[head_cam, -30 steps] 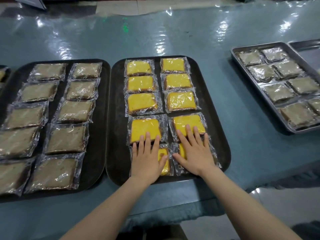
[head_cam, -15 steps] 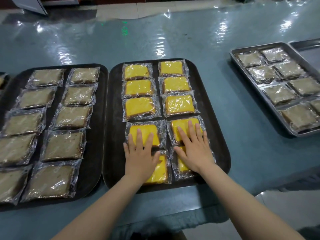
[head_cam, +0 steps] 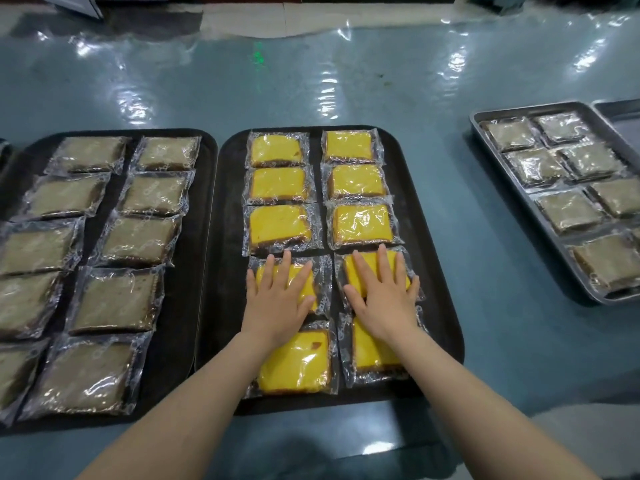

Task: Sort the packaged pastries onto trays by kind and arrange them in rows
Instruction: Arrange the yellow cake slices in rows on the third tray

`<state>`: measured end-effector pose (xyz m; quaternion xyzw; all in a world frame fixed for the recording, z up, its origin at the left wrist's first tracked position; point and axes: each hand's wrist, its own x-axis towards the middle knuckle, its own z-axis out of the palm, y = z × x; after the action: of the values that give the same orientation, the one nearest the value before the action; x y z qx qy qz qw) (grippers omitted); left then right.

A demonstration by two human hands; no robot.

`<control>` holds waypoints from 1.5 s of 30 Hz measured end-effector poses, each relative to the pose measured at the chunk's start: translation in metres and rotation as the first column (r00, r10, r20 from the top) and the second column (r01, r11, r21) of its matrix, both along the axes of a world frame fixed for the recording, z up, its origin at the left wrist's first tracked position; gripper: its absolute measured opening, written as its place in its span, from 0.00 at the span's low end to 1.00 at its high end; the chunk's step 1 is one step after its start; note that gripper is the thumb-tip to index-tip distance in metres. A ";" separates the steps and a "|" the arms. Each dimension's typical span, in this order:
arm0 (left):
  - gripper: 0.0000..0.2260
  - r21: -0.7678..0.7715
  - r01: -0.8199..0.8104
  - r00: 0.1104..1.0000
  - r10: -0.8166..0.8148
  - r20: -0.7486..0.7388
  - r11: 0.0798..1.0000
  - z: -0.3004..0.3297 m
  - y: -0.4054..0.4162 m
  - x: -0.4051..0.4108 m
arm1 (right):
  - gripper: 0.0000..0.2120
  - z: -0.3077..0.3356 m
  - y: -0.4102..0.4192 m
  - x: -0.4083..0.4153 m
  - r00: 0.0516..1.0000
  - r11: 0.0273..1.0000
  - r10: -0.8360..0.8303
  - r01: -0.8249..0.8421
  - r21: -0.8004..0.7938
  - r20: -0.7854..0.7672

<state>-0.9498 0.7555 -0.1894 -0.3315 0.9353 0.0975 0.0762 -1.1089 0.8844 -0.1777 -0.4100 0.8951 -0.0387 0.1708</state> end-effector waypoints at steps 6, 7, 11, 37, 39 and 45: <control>0.32 0.010 -0.040 0.999 0.040 -0.005 0.999 0.001 0.004 -0.002 | 0.31 0.004 -0.006 0.002 1.000 1.000 0.008 -0.008 0.025 -0.006; 0.33 0.002 -0.046 0.999 0.046 -0.016 0.999 0.002 0.005 -0.004 | 0.31 0.005 -0.008 0.002 1.000 1.000 0.002 -0.002 0.013 -0.015; 0.32 -0.048 -0.053 0.995 0.048 -0.090 0.997 0.012 -0.010 -0.020 | 0.31 0.014 -0.028 -0.011 0.997 0.994 0.051 -0.057 -0.096 -0.063; 0.32 -0.017 -0.130 0.991 0.130 0.015 0.991 0.003 -0.067 -0.063 | 0.30 -0.007 -0.089 -0.086 0.968 0.972 0.231 -0.234 -0.017 -0.097; 0.32 -0.023 -0.140 0.990 0.140 -0.009 0.990 0.005 -0.068 -0.065 | 0.31 -0.007 -0.092 -0.087 0.972 0.975 0.214 -0.219 -0.045 -0.097; 0.34 -0.054 -0.188 0.980 0.184 -0.069 0.981 0.017 -0.106 -0.088 | 0.31 -0.001 -0.123 -0.105 0.969 0.970 0.215 -0.226 -0.086 -0.119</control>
<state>-1.0375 0.6496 -0.1726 -0.4165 0.9046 0.0867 0.0267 -1.2141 0.7613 -0.1785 -0.5163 0.8490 -0.0413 0.1047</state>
